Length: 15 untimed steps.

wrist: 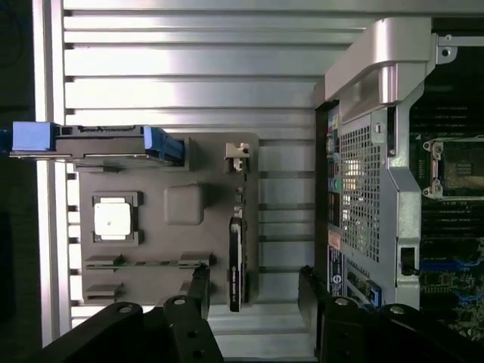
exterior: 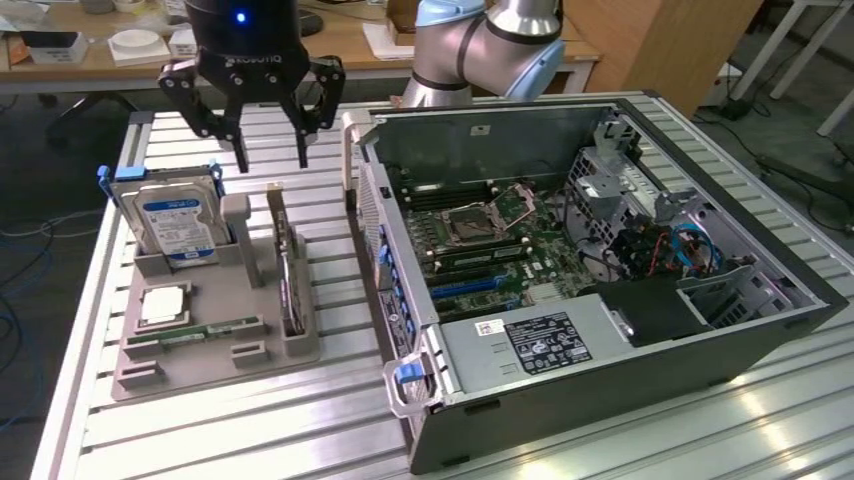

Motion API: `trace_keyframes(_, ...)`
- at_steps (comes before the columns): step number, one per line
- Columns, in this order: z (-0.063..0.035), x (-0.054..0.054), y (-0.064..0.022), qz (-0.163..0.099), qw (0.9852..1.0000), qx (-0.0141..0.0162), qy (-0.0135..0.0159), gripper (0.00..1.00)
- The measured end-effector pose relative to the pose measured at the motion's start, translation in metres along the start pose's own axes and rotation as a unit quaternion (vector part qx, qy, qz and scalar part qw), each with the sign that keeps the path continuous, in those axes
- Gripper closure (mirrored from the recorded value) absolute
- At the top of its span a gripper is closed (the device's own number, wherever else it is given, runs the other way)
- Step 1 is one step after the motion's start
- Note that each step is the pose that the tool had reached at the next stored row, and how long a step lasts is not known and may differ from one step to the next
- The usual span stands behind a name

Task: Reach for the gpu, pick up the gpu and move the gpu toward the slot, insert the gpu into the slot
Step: 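Pick up the gpu and move the gpu toward the slot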

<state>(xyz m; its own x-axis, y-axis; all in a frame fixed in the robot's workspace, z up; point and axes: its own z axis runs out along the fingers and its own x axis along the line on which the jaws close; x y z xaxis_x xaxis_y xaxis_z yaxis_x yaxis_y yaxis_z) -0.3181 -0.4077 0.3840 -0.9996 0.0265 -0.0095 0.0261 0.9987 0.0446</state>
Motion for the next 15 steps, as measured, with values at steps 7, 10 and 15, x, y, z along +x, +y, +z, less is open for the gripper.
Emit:
trace_keyframes(7,0.011,0.0,-0.013,0.0,1.0,0.0001,0.006,0.41)
trace_keyframes(10,0.0164,0.0,-0.0141,0.0,1.0,0.0002,0.0071,0.41)
trace_keyframes(15,0.0254,0.0,-0.0151,-0.001,1.0,0.0002,0.0087,0.41)
